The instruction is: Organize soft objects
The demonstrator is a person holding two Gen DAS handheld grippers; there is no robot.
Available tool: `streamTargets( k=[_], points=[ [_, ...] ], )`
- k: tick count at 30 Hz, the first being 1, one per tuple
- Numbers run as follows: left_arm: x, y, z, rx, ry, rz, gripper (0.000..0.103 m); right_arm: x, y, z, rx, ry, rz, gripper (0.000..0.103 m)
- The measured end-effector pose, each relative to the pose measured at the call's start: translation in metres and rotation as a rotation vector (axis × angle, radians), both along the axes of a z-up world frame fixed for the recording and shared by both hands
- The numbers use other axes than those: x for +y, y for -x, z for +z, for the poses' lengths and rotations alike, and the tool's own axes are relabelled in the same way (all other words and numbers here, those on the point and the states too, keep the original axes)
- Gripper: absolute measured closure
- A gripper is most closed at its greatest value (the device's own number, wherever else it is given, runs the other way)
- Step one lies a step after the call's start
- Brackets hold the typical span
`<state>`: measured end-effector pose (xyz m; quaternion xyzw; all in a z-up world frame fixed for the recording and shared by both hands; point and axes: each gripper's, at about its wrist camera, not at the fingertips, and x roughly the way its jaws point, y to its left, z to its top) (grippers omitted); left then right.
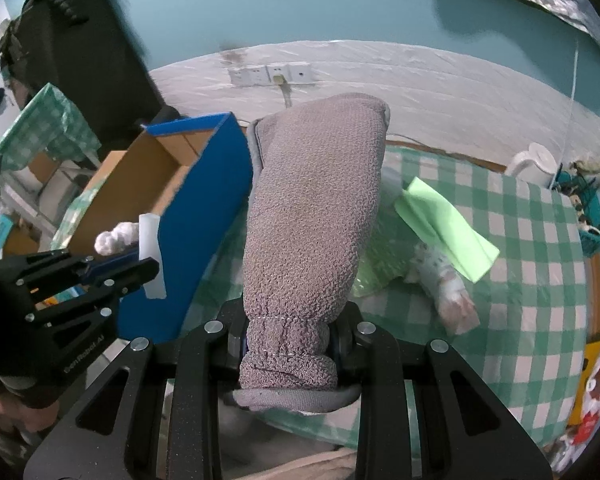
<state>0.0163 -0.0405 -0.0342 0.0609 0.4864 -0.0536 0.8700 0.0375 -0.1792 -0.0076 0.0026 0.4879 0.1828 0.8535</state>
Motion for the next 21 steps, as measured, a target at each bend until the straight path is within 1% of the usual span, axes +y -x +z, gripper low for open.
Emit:
streamTargets(
  k=[12, 21],
  points=[
    [0.042, 0.003, 0.017, -0.050, 0.020, 0.061, 0.094, 0.052, -0.010, 0.017, -0.031, 0.008, 0.069, 0.076],
    [0.082, 0.003, 0.019, -0.058, 0.042, 0.129, 0.094, 0.093, -0.014, 0.021, -0.028, 0.012, 0.128, 0.076]
  ],
)
